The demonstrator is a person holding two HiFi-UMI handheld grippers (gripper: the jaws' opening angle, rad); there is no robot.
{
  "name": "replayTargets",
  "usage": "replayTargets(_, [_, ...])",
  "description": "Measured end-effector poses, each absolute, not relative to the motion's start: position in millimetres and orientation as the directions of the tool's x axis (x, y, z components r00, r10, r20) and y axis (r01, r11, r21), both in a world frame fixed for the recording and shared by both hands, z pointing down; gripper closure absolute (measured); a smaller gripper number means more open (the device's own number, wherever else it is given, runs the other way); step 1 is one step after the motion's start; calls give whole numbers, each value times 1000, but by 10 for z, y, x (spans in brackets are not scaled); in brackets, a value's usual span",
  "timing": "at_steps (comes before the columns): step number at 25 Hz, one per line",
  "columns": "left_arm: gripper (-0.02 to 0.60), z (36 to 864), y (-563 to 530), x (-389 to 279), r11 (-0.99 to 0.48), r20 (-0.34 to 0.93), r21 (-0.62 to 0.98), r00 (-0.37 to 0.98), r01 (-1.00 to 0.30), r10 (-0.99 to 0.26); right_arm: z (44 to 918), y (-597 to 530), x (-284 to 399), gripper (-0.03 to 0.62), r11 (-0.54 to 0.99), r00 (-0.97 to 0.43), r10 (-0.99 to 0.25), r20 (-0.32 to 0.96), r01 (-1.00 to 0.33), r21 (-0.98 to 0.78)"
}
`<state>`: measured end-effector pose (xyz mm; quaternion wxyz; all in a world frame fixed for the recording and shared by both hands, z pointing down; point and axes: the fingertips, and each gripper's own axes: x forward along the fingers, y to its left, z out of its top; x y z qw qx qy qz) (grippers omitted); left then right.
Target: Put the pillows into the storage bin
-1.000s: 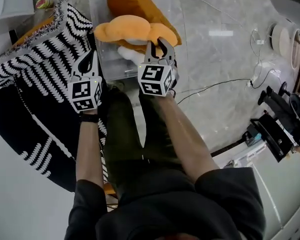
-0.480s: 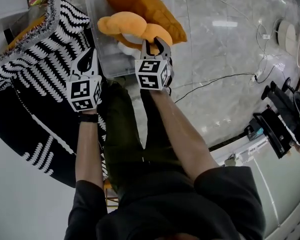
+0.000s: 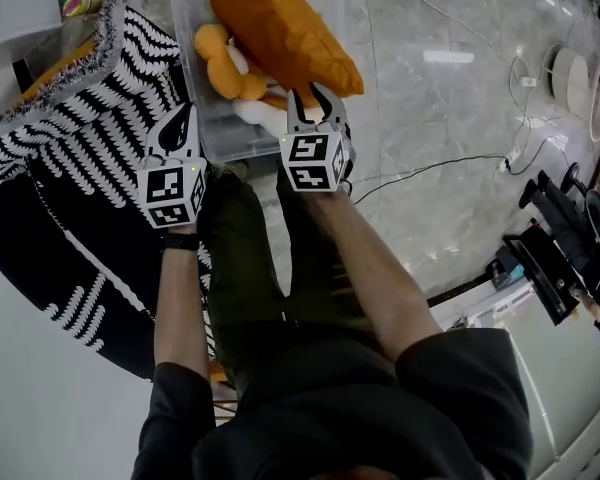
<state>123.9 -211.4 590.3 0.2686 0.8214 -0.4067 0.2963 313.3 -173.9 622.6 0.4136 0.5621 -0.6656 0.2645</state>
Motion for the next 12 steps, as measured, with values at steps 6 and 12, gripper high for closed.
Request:
replayTargets(6, [577, 5244, -2215, 1395, -543, 655, 171, 507, -822, -561, 5440, -1923, 3245, 485, 296, -108, -640, 761, -948, 114])
replayTargets(12, [577, 4204, -2155, 1589, -567, 594, 124, 519, -814, -615, 4269, -1957, 3352, 487, 319, -196, -743, 640, -944, 81])
